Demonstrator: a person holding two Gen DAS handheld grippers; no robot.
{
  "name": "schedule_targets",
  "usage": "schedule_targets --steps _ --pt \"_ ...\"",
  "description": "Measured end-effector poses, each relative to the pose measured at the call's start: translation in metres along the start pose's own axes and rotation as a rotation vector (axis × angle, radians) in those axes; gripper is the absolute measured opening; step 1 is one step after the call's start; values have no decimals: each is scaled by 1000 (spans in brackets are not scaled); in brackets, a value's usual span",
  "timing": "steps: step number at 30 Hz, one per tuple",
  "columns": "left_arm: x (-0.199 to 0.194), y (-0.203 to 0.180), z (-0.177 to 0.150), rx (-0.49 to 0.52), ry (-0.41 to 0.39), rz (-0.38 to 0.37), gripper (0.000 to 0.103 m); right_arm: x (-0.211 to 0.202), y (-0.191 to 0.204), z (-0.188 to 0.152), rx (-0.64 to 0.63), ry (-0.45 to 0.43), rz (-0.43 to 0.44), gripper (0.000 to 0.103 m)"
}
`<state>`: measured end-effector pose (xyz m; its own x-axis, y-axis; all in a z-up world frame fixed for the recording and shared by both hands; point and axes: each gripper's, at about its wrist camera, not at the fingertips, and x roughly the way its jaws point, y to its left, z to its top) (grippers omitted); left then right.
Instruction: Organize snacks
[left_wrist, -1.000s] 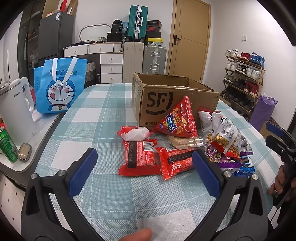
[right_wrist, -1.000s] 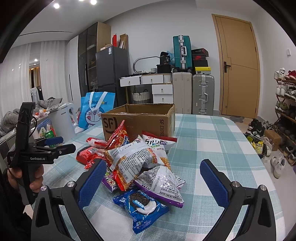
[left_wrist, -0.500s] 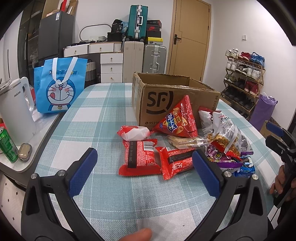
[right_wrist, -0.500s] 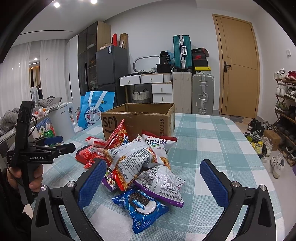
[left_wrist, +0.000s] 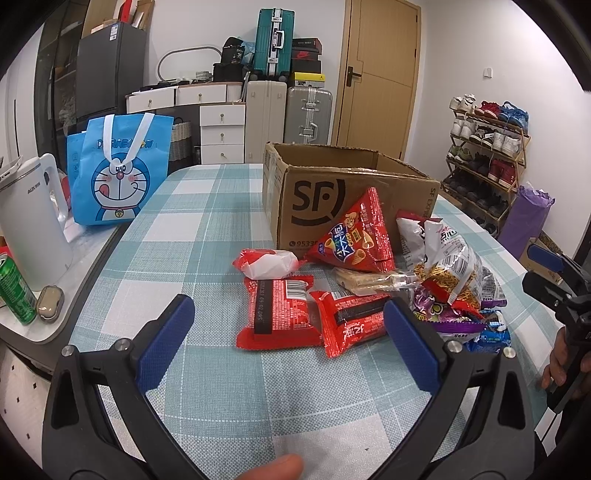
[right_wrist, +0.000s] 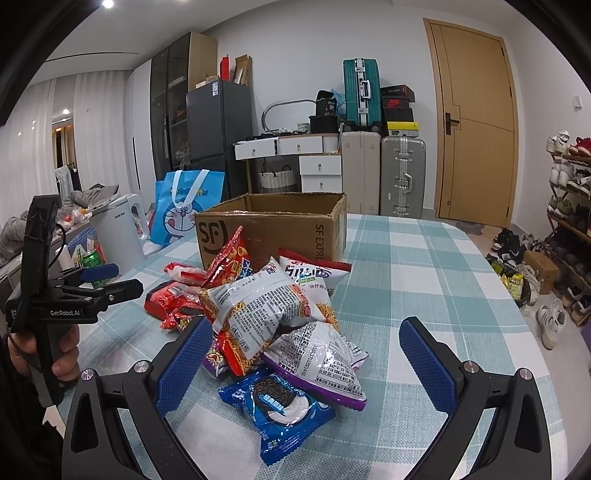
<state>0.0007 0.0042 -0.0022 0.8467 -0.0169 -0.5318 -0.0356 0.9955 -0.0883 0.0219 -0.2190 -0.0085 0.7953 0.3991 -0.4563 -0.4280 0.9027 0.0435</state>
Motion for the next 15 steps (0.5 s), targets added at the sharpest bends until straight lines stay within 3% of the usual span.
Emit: schedule_targets --steps 9,15 --pt "5 3 -8 18 11 4 102 13 -7 2 38 70 -29 103" --pt "14 0 -4 7 52 -4 102 27 -15 2 98 145 0 103"
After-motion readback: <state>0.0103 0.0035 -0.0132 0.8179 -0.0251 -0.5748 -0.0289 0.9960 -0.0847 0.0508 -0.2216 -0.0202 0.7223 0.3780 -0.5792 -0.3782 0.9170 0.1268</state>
